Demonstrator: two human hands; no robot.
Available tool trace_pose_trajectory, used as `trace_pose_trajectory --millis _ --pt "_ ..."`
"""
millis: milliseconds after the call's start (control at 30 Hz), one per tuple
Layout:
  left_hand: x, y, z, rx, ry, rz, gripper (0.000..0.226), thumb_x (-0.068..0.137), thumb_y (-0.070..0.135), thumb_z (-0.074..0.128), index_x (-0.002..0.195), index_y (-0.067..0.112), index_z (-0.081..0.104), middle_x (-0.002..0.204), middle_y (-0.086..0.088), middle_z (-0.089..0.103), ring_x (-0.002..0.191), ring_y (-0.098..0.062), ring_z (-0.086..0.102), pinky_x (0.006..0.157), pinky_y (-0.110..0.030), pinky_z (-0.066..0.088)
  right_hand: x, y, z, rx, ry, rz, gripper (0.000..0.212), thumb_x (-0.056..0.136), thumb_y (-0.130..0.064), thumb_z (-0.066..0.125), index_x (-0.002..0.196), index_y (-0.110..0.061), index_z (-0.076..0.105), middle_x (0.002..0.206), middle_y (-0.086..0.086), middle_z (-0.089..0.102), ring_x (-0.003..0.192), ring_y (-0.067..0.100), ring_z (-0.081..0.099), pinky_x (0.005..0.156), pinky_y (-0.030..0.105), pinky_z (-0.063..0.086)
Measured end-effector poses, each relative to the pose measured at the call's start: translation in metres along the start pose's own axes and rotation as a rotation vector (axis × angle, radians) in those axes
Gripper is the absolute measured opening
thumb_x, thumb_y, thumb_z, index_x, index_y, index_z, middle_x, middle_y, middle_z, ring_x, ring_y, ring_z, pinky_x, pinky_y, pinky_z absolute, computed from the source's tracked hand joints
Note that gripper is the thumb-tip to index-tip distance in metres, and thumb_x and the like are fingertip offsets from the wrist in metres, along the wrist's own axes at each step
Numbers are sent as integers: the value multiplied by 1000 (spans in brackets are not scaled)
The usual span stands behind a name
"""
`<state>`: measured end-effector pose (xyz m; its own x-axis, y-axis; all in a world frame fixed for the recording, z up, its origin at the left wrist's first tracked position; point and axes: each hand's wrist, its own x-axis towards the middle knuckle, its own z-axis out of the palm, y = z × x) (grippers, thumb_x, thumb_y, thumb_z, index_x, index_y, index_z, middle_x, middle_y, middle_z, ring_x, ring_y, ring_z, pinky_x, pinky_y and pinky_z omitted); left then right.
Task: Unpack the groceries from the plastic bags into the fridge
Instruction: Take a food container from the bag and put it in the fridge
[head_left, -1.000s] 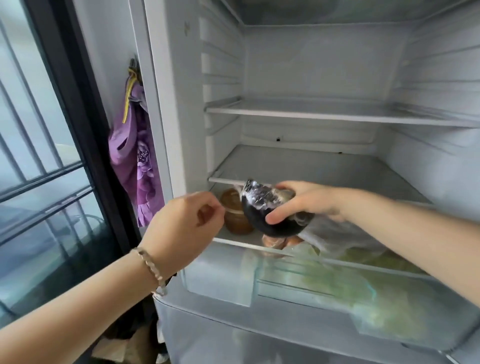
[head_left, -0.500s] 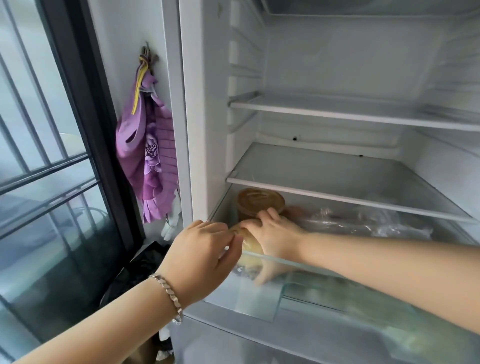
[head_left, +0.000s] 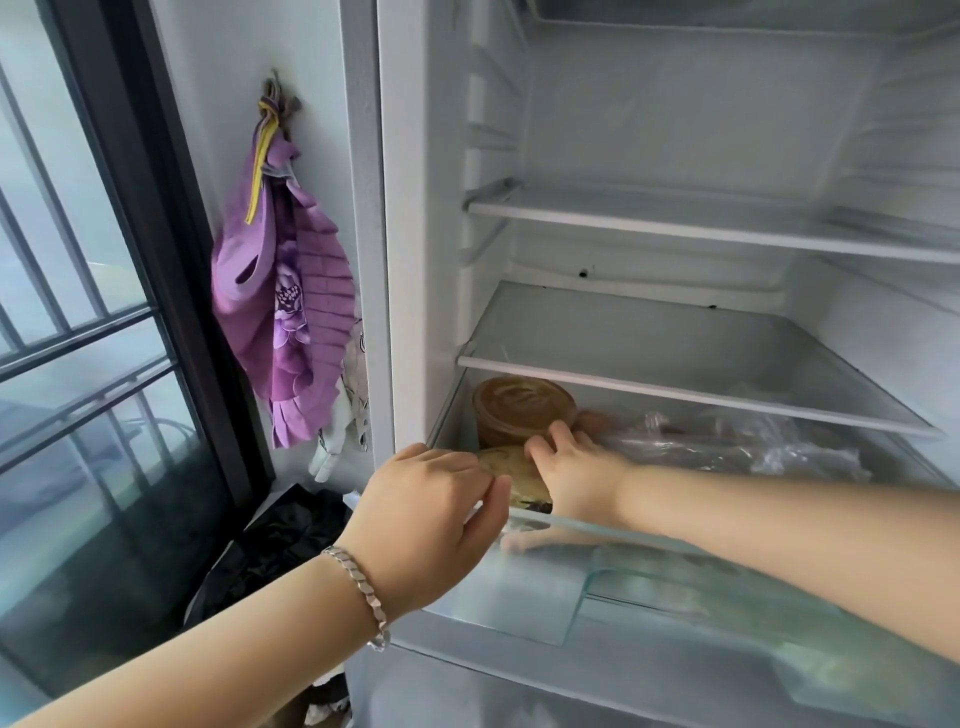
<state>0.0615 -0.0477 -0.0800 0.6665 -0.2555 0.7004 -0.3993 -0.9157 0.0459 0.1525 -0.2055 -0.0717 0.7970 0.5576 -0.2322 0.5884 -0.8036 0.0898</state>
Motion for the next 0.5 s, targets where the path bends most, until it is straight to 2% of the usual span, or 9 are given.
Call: trace_pose_trajectory --millis 100,167,233,333,400,433,500 --pt "-1 0 1 -10 -23 11 40 87 27 41 48 18 39 46 6 39 40 -15 38 50 -20 25 -4 0 -10 -62 -38 -4 95 70 -77 53 139 -15 31 137 10 34 129 30 29 108 42 30" --pt "0 -2 0 -20 -42 24 40 86 28 42 47 19 39 45 6 40 40 -15 39 51 -19 23 -8 2 -22 10 5 -13 78 76 -71 54 134 -20 41 132 6 43 125 25 36 102 37 36" --pt "2 -6 -2 -30 -97 18 40 86 29 41 47 19 39 44 6 40 39 -14 40 51 -17 25 -13 3 -37 124 78 -30 53 83 -58 55 123 -24 51 119 -1 55 107 17 49 85 31 43" --pt "4 -7 -4 -101 -200 -49 42 87 37 35 51 17 45 49 6 44 44 -15 44 56 -18 32 -20 4 -51 245 171 -53 29 89 -42 57 110 -23 60 98 -9 61 83 9 51 71 25 40" --pt "7 -4 -7 -236 -277 -147 44 86 42 33 65 14 59 64 5 52 57 -13 50 63 -19 36 -24 3 -57 265 210 -62 21 88 -39 59 102 -23 63 88 -12 58 80 8 50 70 23 39" --pt "10 -2 -10 -326 -287 -195 37 88 37 40 76 12 65 74 6 54 64 -9 52 66 -15 38 -26 1 -60 271 225 -68 19 88 -39 60 99 -24 64 85 -13 56 81 9 51 71 24 41" --pt "15 -2 -17 -396 -259 -290 17 90 11 52 93 8 69 91 6 53 77 -6 53 75 -9 40 -31 -3 -68 285 249 -97 17 87 -38 61 95 -24 66 86 -10 58 85 12 54 77 27 46"
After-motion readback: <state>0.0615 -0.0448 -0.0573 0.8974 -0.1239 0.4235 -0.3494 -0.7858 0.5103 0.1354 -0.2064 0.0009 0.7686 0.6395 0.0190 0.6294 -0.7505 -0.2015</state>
